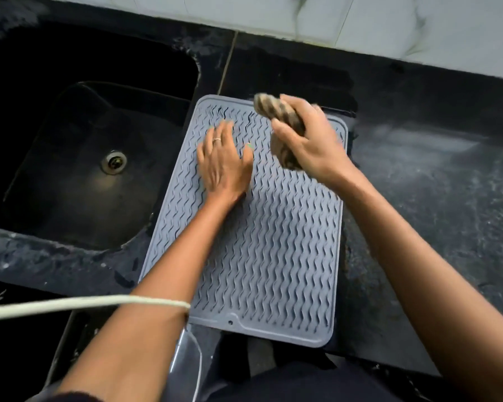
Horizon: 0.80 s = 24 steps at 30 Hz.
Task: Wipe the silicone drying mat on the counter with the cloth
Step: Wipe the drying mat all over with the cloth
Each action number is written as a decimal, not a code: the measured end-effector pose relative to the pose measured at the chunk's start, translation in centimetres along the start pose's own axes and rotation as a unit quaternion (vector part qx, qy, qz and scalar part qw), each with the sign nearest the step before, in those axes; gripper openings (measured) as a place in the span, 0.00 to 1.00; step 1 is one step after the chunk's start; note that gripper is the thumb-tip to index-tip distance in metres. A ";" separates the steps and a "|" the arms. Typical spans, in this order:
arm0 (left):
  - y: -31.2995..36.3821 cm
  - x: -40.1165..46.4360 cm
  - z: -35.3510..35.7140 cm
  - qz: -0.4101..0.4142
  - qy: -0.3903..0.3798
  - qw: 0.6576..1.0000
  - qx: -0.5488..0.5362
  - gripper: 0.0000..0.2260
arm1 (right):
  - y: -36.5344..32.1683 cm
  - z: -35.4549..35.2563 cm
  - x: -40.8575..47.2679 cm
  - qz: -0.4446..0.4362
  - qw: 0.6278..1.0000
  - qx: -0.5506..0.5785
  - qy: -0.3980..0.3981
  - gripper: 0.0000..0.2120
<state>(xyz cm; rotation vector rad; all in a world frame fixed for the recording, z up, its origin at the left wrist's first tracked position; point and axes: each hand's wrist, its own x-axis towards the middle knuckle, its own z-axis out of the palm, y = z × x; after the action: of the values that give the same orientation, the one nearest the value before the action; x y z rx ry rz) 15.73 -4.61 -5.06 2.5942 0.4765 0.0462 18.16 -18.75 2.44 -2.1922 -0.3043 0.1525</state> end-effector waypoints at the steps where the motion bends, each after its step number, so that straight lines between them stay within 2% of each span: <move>1: -0.4 0.7 0.6 0.007 0.007 0.999 0.037 0.28 | -0.3 0.7 1.7 -0.014 0.999 -0.036 -0.001 0.22; 4: -1.2 1.5 2.0 0.016 0.027 0.995 0.093 0.30 | -0.6 3.7 6.8 -0.051 0.985 -0.164 -0.033 0.24; 7: -1.3 1.8 2.4 0.011 0.045 0.994 0.100 0.31 | -0.7 7.1 10.4 -0.102 0.941 -0.303 -0.107 0.24; 9: -1.3 1.8 2.5 0.005 0.054 0.993 0.107 0.32 | -0.6 8.3 11.4 -0.148 0.914 -0.364 -0.101 0.20; 13: -1.4 2.0 2.8 -0.005 0.060 0.992 0.111 0.33 | 0.9 7.1 12.4 -0.219 0.875 -0.424 -0.084 0.16; 18: -1.3 2.1 2.6 -0.001 0.050 0.991 0.125 0.33 | 3.0 2.6 11.7 -0.235 0.837 -0.484 -0.096 0.16; 22: -1.3 2.1 2.8 -0.002 0.058 0.992 0.117 0.33 | 5.5 -0.8 9.0 -0.251 0.819 -0.506 -0.099 0.21; 24: -1.2 2.2 2.7 0.002 0.056 0.992 0.117 0.32 | 6.1 -1.5 8.3 -0.250 0.827 -0.492 -0.105 0.24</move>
<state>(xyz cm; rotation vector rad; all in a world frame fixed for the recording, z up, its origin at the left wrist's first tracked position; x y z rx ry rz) 17.76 -4.13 -8.15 2.8335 0.5451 0.1456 27.42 -21.14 -1.59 -2.9944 -1.3103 -0.0904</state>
